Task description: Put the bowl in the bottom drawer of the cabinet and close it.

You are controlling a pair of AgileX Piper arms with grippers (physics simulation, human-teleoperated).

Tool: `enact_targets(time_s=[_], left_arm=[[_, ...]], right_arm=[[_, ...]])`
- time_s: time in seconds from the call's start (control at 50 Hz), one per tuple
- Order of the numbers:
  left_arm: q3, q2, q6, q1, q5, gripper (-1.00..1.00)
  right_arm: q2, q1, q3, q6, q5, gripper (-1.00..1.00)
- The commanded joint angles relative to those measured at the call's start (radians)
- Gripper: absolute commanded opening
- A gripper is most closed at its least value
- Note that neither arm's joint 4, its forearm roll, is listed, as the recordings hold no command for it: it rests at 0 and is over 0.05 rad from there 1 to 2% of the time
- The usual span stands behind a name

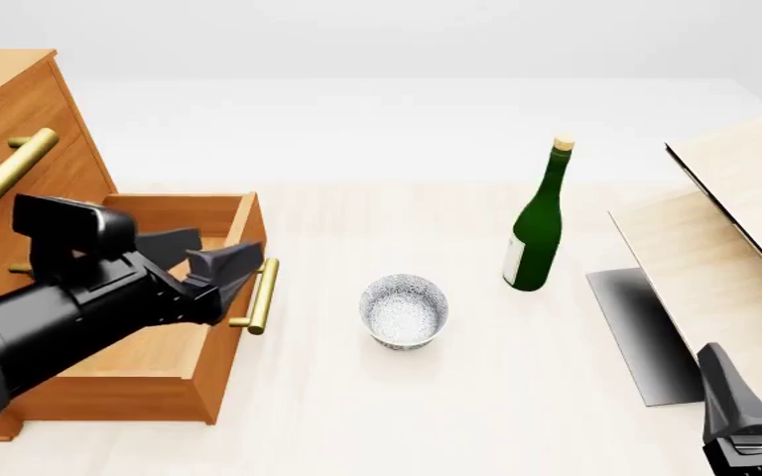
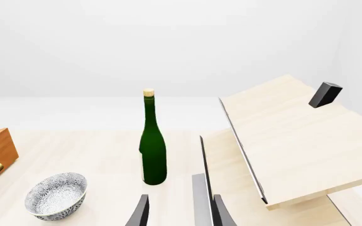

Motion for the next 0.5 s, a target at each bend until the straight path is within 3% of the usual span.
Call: enact_targets(time_s=[0.02, 0.5], left_arm=[[-0.03, 0.048, -0.026, -0.019, -0.02, 1.0], [-0.071, 0.19, -0.083, -0.039, -0.093, 1.0]], right_arm=[[0.0, 0.0, 0.0, 0.0, 0.0, 1.0], [0.0, 0.0, 0.0, 0.0, 0.0, 1.0]])
